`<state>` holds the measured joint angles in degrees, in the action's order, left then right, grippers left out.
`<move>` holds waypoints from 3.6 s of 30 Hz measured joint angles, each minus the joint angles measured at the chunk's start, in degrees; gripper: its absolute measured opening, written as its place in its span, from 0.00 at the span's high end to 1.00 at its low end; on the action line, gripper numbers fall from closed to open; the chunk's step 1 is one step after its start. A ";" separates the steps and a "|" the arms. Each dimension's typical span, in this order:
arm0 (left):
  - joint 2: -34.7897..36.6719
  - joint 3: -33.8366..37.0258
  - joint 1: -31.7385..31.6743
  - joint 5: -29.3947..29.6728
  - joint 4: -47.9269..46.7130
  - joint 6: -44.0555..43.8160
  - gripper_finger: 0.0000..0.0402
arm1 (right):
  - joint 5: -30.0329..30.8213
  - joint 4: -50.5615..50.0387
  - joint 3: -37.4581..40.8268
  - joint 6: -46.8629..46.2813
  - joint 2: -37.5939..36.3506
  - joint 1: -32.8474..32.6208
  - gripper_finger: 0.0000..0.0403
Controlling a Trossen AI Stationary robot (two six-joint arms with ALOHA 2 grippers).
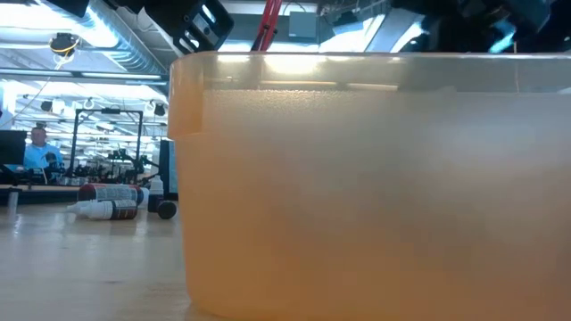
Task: Pick & Place food coloring
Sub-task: Put the right small red food coloring bottle into the orange bin
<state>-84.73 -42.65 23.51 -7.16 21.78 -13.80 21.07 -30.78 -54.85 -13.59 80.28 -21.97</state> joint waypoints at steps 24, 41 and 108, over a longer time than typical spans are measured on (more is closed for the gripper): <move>0.00 0.00 0.00 0.02 -0.46 -0.01 0.73 | -15.73 -22.57 -0.02 -46.46 -0.87 -11.01 0.58; 0.00 0.00 0.00 5.06 -0.53 0.02 0.73 | -18.07 -16.93 0.00 -52.28 8.29 -11.31 0.34; 0.00 0.00 0.00 18.27 0.97 25.54 0.73 | 17.53 -8.51 -0.01 -81.08 27.67 -37.30 0.46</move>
<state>-84.73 -42.65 23.51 11.11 22.75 11.74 38.61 -39.28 -54.86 -94.67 107.95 -59.27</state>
